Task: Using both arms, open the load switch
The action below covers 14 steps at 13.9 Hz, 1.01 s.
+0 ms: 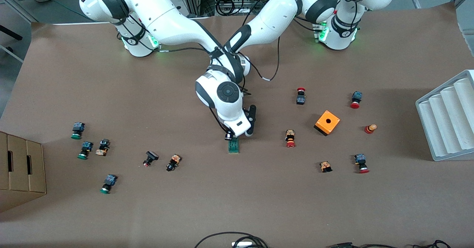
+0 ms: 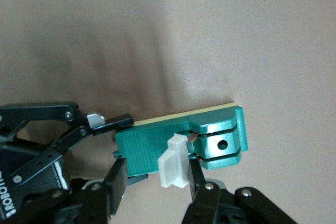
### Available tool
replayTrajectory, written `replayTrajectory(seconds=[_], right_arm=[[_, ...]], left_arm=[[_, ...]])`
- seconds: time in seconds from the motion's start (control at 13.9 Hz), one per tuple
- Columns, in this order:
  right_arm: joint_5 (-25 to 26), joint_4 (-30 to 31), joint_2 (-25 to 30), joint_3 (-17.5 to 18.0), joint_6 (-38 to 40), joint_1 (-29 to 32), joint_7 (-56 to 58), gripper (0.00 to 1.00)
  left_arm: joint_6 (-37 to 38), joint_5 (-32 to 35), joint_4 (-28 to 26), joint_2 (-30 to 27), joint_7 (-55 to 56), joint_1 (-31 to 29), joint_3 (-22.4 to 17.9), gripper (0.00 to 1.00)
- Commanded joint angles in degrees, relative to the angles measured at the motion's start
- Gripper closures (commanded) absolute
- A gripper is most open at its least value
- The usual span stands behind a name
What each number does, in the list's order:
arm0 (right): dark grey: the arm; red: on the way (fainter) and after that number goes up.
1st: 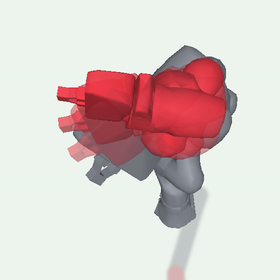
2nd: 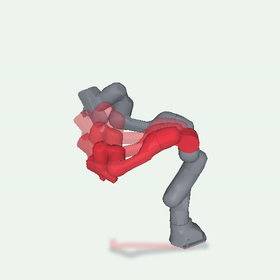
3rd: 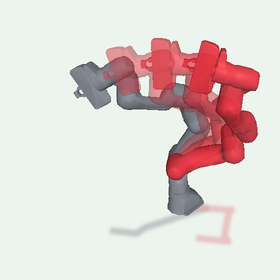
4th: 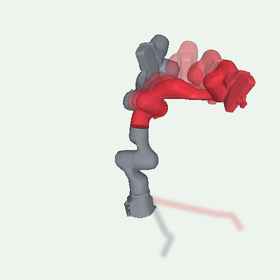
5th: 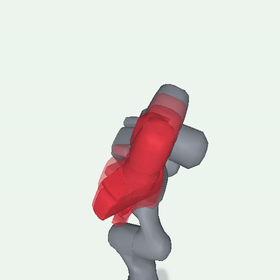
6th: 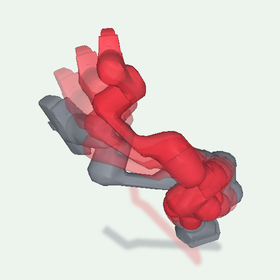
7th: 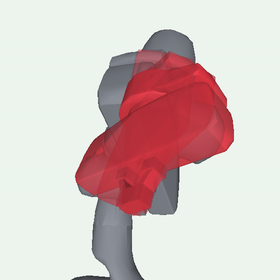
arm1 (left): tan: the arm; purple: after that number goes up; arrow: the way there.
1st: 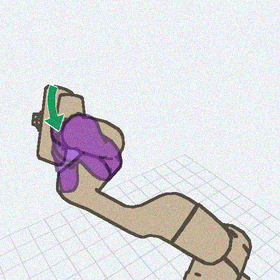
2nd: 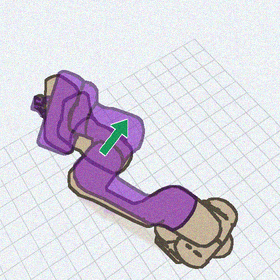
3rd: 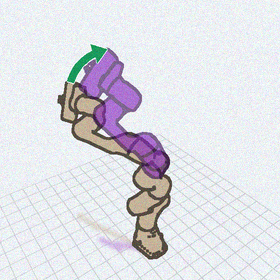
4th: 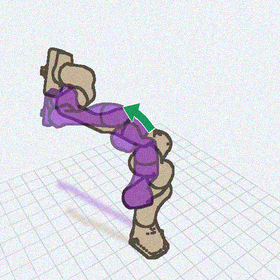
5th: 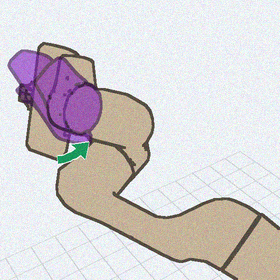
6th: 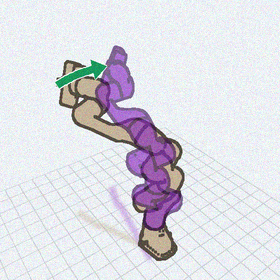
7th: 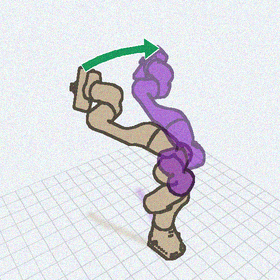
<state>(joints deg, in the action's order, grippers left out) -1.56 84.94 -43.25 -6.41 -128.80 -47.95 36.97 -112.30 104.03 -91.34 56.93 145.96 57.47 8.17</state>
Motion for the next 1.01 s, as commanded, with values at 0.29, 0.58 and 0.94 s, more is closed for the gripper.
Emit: replayTrajectory(seconds=[0.29, 0.58, 0.94], right_arm=[[1.1, 2.1, 0.2, 0.2, -2.7, -1.5, -1.2, 0.46], [1.0, 2.1, -0.3, 0.2, -3.2, -2.0, -1.2, 0.46], [1.0, 2.1, -0.4, 0.2, -3.6, -2.0, -1.2, 0.47]], left_arm=[[-1.5, 0.4, 1.3, 1.8, 0.8, -0.1, -0.1, 0.42], [-1.5, 0.4, 1.3, 1.8, 0.8, -0.1, -0.1, 0.42], [-1.5, 0.4, 1.3, 1.8, 0.8, -0.1, -0.1, 0.42]])
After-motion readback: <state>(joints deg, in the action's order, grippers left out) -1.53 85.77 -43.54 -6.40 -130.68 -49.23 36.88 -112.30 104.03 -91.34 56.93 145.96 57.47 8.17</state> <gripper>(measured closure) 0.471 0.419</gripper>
